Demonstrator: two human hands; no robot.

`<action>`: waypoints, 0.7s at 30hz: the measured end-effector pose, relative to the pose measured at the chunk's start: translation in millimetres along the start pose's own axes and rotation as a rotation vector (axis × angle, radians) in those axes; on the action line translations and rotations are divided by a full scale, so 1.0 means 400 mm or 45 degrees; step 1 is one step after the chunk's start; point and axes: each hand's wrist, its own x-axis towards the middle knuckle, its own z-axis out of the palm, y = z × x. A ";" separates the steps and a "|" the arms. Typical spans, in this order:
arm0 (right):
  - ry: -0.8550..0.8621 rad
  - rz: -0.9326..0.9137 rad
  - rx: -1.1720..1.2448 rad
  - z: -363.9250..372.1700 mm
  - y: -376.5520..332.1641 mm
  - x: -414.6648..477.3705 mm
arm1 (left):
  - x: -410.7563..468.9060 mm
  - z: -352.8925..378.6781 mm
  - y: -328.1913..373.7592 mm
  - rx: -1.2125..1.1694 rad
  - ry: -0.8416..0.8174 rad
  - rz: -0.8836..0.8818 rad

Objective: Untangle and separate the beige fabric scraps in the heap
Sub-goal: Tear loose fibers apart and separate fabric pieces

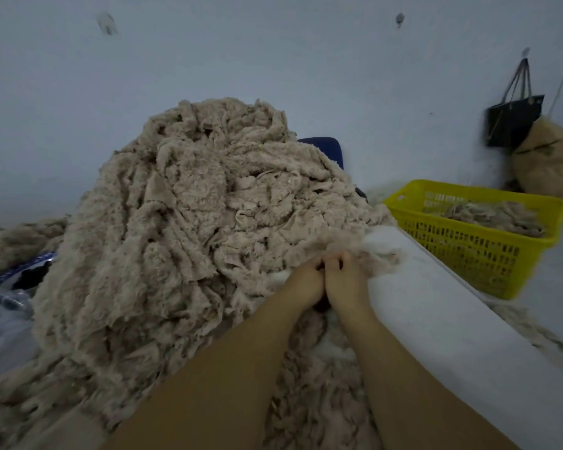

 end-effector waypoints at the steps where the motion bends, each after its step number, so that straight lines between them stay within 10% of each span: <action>1: -0.039 -0.026 -0.018 0.003 0.002 -0.003 | -0.016 -0.011 -0.014 -0.020 -0.025 0.034; 5: -0.313 -0.192 -0.280 0.032 -0.009 -0.030 | -0.073 -0.089 -0.088 0.253 0.213 0.225; 11: -0.740 -0.520 -0.589 0.091 -0.037 -0.133 | -0.197 -0.130 -0.204 1.121 0.282 -0.072; 21: -0.822 -0.151 -0.193 0.069 -0.180 -0.241 | -0.317 -0.221 -0.090 -1.253 0.368 -0.384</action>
